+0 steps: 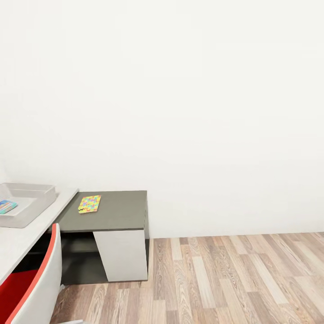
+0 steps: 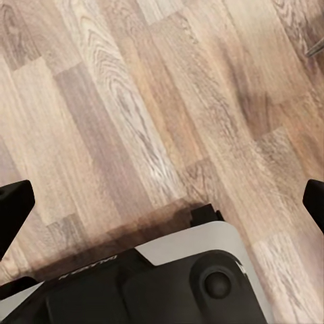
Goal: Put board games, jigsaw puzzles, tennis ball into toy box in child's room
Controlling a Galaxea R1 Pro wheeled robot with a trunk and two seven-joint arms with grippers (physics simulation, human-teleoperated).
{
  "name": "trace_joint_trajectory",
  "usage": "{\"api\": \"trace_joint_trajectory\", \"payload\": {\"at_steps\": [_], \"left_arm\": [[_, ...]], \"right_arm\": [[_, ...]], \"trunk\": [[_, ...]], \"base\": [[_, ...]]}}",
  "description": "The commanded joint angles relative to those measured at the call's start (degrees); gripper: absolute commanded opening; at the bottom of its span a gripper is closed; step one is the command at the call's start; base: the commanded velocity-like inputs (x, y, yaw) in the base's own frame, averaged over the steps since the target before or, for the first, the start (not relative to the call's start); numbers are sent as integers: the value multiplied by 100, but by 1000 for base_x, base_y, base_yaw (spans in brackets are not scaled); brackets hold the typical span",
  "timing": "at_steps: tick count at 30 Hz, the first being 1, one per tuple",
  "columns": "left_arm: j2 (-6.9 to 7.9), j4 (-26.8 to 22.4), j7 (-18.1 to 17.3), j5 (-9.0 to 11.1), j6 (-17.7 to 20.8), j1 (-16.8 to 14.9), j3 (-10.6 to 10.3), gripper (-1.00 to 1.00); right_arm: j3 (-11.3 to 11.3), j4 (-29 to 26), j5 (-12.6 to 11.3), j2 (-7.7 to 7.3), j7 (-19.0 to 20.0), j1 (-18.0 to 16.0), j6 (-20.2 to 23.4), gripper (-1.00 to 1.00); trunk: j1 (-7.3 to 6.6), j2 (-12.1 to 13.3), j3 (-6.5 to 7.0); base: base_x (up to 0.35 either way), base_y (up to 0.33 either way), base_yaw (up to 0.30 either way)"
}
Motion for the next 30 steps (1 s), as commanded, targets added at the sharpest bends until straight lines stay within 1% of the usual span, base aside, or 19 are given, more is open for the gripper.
{"api": "trace_joint_trajectory", "payload": {"at_steps": [1,5,11,22,30], "left_arm": [[3,-12,2,45,-23,47,21,100],[12,-14,2,30,-363,341,20,100],[13,-10,3,20,-550,474,17,100],[10,-9,9,-42,-604,524,14,100],[5,-9,10,-53,-616,527,16,100]], "right_arm": [[-6,8,-23,1,5,-5,-16,100],[0,50,-14,-3,2,11,-46,100],[6,82,-17,-10,-4,111,-50,100],[11,124,-13,-7,-7,240,-59,100],[11,127,-10,-10,-8,249,-60,100]], "trunk": [[3,-12,-12],[3,-12,-12],[3,-12,-12],[3,-12,-12],[3,-12,-12]], "base": [[0,0,0],[0,0,0],[0,0,0],[19,0,0],[207,0,0]]}}
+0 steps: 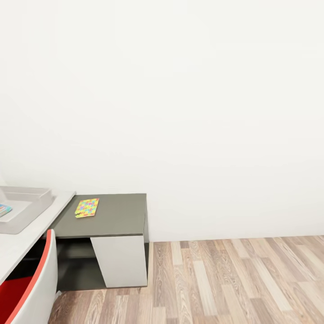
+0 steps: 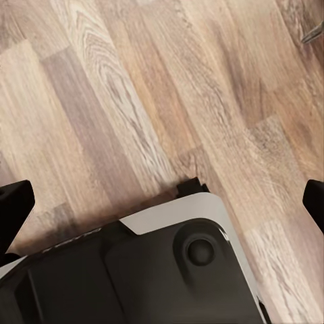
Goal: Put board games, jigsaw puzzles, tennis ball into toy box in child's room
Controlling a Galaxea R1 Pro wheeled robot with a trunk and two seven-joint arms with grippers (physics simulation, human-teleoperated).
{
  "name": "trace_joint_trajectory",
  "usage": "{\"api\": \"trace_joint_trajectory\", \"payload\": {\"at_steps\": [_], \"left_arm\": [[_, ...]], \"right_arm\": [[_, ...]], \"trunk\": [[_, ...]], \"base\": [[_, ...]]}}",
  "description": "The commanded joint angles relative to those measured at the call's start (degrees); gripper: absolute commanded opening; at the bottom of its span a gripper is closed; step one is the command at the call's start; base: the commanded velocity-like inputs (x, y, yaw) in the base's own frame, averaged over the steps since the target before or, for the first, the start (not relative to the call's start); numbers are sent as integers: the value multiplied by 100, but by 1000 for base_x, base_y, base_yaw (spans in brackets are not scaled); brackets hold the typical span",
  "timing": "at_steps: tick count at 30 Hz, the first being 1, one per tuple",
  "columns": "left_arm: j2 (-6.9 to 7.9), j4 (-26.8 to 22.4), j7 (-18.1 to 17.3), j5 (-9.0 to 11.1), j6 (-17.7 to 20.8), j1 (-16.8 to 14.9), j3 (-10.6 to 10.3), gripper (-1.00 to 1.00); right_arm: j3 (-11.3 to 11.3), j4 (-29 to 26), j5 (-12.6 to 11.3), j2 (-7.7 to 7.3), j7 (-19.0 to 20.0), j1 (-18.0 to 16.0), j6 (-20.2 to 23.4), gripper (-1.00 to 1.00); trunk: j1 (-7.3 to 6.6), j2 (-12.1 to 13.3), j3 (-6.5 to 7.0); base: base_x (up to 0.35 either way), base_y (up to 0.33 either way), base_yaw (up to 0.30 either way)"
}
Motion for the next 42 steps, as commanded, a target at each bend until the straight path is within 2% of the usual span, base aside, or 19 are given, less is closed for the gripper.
{"api": "trace_joint_trajectory", "payload": {"at_steps": [1,16,25,42], "left_arm": [[-2,4,0,48,-13,-5,20,100],[-23,4,0,-3,-23,-5,20,100],[-8,4,0,-88,-58,-3,20,100],[0,4,0,-97,-136,11,20,100]], "right_arm": [[-7,4,-24,0,4,-3,-18,100],[-12,3,-32,8,1,-2,-13,100],[-15,3,-40,-1,4,-3,-10,100],[-16,3,-41,-4,4,-3,-8,100]], "trunk": [[5,-12,-13],[5,-12,-13],[5,-12,-13],[5,-12,-13]], "base": [[125,0,0],[28,0,-29],[1,0,-238],[-76,25,-276]]}}
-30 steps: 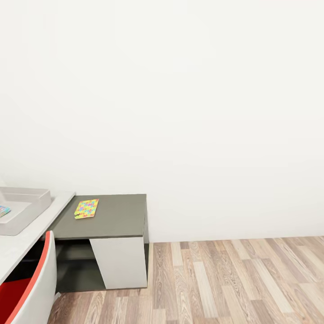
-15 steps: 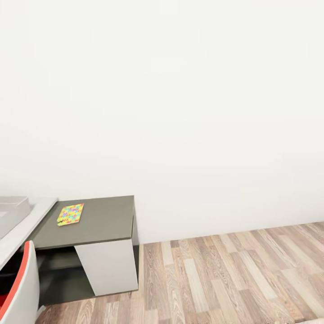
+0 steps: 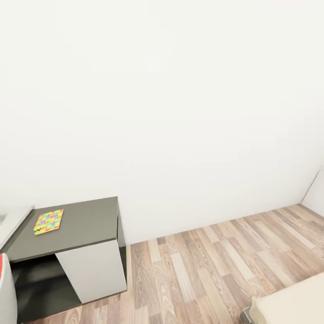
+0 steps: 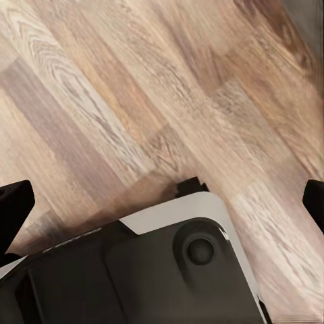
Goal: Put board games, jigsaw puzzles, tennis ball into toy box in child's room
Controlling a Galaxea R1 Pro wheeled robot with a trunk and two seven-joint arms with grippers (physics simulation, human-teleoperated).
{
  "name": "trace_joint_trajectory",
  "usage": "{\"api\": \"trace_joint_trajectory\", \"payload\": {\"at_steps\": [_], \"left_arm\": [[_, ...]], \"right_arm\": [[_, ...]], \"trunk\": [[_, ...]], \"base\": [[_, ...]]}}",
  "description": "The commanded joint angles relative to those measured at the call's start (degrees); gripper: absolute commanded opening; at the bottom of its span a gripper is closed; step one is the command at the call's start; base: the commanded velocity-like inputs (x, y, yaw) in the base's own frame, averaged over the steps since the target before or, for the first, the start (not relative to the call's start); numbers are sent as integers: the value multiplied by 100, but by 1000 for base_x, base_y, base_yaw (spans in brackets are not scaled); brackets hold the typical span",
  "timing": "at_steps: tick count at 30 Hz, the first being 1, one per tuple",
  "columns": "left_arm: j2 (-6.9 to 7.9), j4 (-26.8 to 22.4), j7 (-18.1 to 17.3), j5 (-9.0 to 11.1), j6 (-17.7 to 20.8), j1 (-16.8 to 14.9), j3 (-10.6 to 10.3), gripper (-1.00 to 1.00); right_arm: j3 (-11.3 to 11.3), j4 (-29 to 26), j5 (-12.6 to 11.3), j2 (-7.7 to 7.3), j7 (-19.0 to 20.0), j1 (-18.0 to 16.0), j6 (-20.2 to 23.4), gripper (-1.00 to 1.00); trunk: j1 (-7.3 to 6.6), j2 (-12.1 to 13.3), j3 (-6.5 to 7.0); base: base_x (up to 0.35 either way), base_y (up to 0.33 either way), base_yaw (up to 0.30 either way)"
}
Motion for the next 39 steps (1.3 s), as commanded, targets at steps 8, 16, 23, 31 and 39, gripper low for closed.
{"api": "trace_joint_trajectory", "payload": {"at_steps": [8,16,23,31,39], "left_arm": [[0,4,-1,43,-32,13,20,100],[0,4,-1,43,-33,15,20,100],[0,4,-1,43,-38,16,20,100],[0,4,-1,43,-41,16,20,100],[0,4,-1,43,-41,16,20,100]], "right_arm": [[-8,6,-23,-3,4,-6,-13,100],[-8,6,-23,2,6,-5,-12,100],[-8,8,-22,3,11,-5,-12,100],[-8,12,-23,3,13,-2,-12,100],[-8,11,-22,3,12,-3,-12,100]], "trunk": [[3,-13,-13],[3,-13,-13],[3,-13,-13],[3,-13,-13],[3,-13,-13]], "base": [[-16,7,-279],[-46,4,-279],[-137,39,-279],[-27,8,-279],[-4,1,-279]]}}
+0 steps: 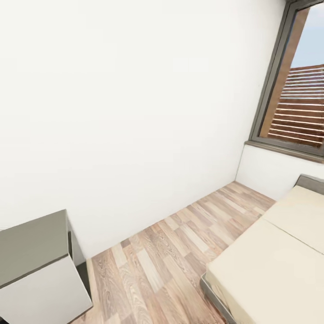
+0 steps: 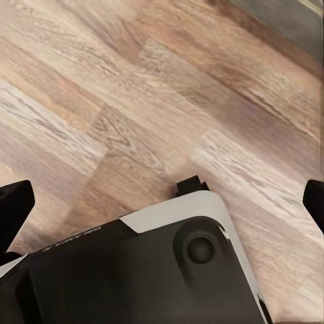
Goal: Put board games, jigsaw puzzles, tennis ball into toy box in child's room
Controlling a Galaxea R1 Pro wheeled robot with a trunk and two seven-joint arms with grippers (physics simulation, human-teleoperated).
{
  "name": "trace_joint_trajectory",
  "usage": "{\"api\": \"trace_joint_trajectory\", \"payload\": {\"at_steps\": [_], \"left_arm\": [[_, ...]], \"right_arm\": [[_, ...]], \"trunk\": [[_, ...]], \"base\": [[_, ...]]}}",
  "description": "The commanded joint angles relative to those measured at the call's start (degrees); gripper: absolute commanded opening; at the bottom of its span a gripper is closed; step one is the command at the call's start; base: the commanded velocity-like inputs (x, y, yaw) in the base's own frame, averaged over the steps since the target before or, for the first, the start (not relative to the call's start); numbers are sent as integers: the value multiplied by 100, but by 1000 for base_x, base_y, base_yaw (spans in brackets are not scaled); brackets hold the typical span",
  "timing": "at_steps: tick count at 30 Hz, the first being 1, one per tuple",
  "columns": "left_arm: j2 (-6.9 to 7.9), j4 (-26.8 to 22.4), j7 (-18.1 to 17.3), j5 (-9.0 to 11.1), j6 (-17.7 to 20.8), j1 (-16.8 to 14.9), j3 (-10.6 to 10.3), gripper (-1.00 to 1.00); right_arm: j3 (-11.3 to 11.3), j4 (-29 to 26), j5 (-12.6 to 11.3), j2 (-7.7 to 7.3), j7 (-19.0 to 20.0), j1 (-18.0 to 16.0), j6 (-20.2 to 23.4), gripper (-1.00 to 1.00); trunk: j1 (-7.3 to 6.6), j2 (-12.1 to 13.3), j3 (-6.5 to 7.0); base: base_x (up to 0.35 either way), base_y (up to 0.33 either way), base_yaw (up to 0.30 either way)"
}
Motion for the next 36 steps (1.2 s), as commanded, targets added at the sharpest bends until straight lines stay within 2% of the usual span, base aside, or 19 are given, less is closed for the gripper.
{"api": "trace_joint_trajectory", "payload": {"at_steps": [1,36], "left_arm": [[0,4,-1,43,-17,-4,20,100],[-20,4,-1,26,-25,-4,20,100]], "right_arm": [[-8,7,-22,1,5,-8,-19,100],[-8,11,-24,-8,6,-6,-16,100]], "trunk": [[3,-13,-13],[3,-13,-13]], "base": [[-1,0,-279],[-22,0,-279]]}}
